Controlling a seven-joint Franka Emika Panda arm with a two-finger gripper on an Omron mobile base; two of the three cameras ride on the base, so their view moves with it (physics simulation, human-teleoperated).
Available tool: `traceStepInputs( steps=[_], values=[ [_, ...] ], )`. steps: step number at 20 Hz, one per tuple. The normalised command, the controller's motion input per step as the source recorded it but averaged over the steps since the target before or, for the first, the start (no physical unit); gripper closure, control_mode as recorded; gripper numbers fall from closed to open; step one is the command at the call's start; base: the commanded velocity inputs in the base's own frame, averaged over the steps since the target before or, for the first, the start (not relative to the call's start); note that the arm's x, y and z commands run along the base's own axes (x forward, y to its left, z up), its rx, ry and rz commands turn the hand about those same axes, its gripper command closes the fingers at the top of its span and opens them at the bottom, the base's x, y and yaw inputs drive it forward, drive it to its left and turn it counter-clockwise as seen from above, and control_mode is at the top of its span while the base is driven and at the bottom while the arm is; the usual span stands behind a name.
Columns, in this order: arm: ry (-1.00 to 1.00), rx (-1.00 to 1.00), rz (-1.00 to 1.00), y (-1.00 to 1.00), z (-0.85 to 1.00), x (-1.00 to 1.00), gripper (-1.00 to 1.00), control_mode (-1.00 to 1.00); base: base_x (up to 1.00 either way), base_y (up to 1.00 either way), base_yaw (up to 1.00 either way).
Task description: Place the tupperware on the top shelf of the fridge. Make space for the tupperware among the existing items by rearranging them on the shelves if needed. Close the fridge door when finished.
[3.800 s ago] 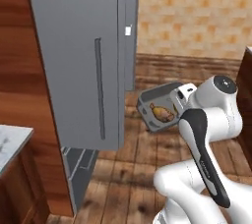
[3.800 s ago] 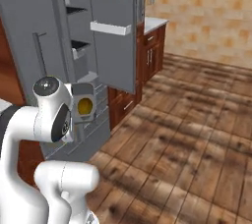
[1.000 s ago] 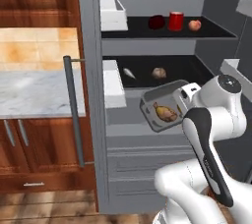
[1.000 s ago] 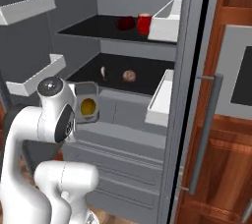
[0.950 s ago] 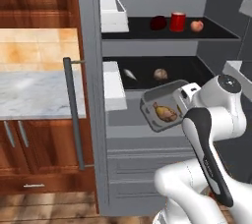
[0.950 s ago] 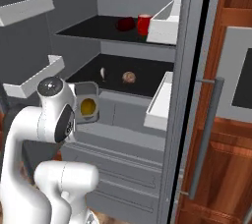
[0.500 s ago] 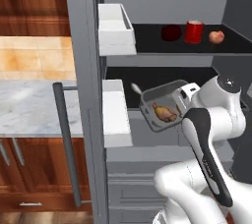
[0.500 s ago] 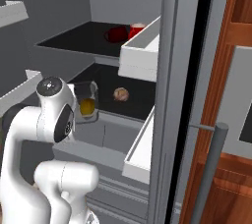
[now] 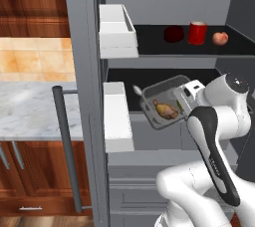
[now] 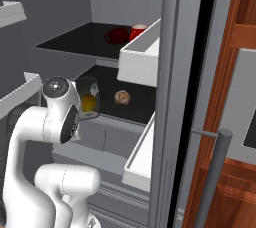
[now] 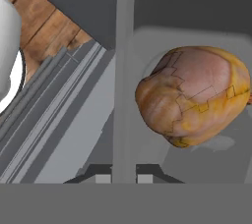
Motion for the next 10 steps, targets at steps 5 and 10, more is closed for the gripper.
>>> traceStepInputs(
  steps=[5, 10],
  values=[
    [0.00, -0.07, 0.08, 0.09, 0.71, -0.08, 1.00, -1.00, 0.00, 0.00, 0.00],
    [0.00, -0.05, 0.00, 0.00, 0.76, -0.14, 1.00, -1.00, 0.00, 0.00, 0.00]
  ],
)
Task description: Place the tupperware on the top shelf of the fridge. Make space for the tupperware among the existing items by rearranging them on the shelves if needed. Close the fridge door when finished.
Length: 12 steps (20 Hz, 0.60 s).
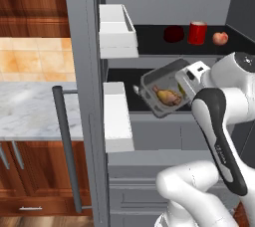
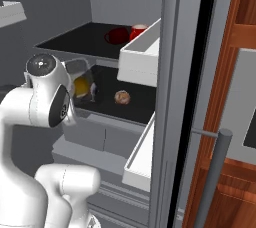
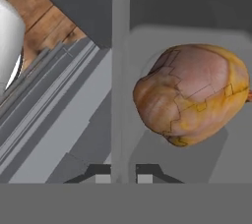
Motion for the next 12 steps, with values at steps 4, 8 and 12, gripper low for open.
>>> traceStepInputs(
  steps=[4, 8, 12],
  values=[
    [-0.03, 0.00, 0.00, -0.03, 0.64, 0.00, 1.00, -1.00, 0.00, 0.00, 0.00],
    [-0.14, 0.00, 0.00, 0.00, 0.40, 0.00, 1.00, -1.00, 0.00, 0.00, 0.00],
    [-0.18, 0.00, 0.00, 0.00, 0.31, 0.00, 1.00, -1.00, 0.00, 0.00, 0.00]
  ],
)
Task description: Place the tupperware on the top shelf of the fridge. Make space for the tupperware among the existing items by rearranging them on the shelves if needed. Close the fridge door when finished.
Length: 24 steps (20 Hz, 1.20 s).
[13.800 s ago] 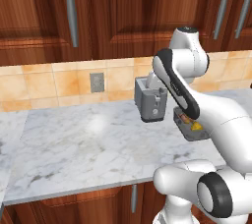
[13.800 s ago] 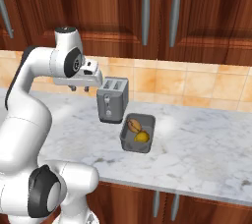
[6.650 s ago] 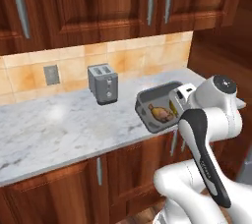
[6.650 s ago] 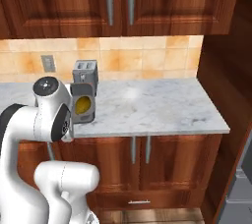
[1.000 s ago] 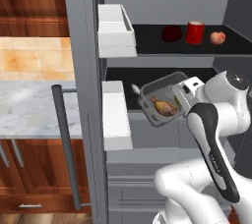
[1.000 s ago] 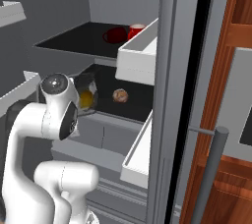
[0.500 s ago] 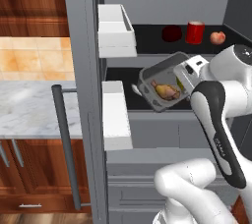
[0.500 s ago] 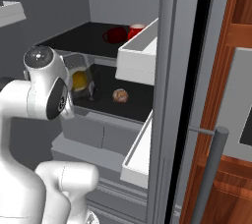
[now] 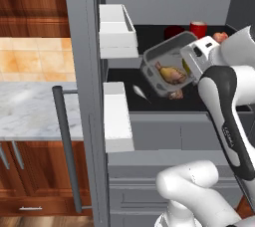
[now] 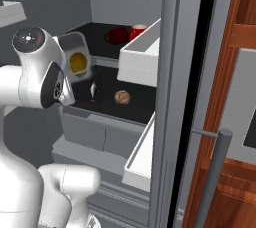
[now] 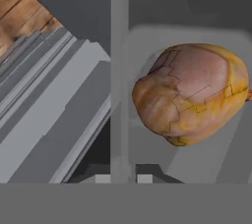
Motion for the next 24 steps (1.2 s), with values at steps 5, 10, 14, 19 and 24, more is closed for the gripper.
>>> traceStepInputs(
  steps=[5, 10, 14, 19, 24],
  values=[
    [-0.14, 0.01, 0.00, 0.00, 0.43, 0.13, 1.00, -1.00, 0.00, 0.00, 0.00],
    [0.00, 0.00, 0.00, 0.04, 0.40, 0.34, 1.00, -1.00, 0.00, 0.00, 0.00],
    [0.00, 0.00, 0.00, 0.15, 0.28, 0.50, 1.00, -1.00, 0.00, 0.00, 0.00],
    [0.00, 0.00, 0.00, 0.04, 0.02, 0.52, 1.00, -1.00, 0.00, 0.00, 0.00],
    [-0.01, 0.00, 0.00, 0.02, -0.01, 0.44, 1.00, -1.00, 0.00, 0.00, 0.00]
  ],
)
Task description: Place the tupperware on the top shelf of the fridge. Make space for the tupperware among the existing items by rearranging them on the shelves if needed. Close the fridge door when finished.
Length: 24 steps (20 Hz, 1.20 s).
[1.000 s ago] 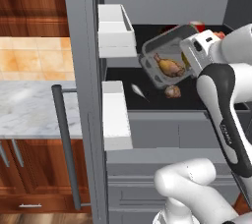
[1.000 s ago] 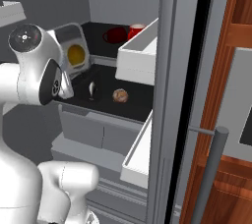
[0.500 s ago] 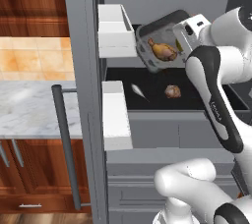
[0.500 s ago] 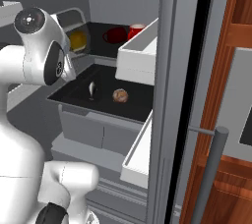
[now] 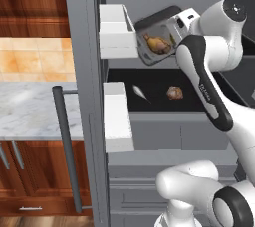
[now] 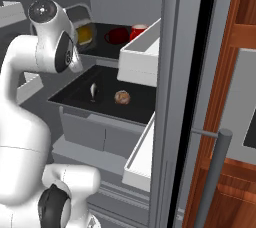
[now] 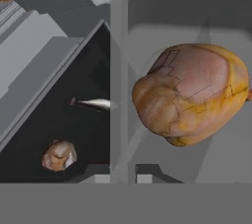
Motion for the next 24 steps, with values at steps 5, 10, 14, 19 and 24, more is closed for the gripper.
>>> traceStepInputs(
  steps=[5, 10, 14, 19, 24],
  values=[
    [-0.04, 0.00, 0.00, 0.17, 0.00, 0.46, 1.00, -1.00, 0.00, 0.00, 0.00],
    [-0.03, 0.00, 0.00, 0.17, 0.00, 0.49, 1.00, -1.00, 0.00, 0.00, 0.00],
    [-0.03, 0.00, 0.00, 0.18, 0.00, 0.54, 1.00, -1.00, 0.00, 0.00, 0.00],
    [-0.03, 0.00, 0.00, 0.14, 0.00, 0.55, 1.00, -1.00, 0.00, 0.00, 0.00],
    [-0.01, 0.00, 0.00, 0.00, 0.00, 0.56, 1.00, -1.00, 0.00, 0.00, 0.00]
  ],
)
